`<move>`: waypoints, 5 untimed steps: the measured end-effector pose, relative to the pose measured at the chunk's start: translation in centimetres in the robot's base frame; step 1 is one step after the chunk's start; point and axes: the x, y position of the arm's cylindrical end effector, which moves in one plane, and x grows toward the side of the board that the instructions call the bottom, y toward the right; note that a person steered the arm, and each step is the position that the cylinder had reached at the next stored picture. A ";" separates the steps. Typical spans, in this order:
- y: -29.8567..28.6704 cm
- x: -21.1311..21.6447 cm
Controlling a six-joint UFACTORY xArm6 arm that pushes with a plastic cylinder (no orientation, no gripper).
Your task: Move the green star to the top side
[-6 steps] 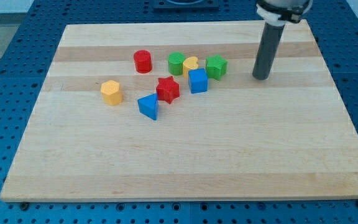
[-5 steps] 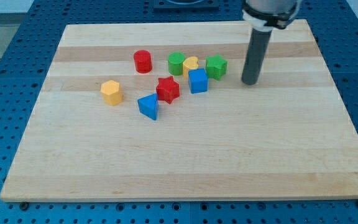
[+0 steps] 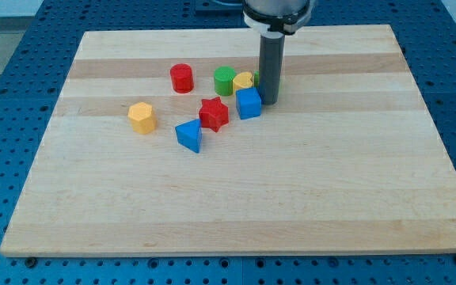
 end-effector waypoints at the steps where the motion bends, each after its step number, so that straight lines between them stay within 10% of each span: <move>1: 0.0 -1.4; 5: -6.7 -11.0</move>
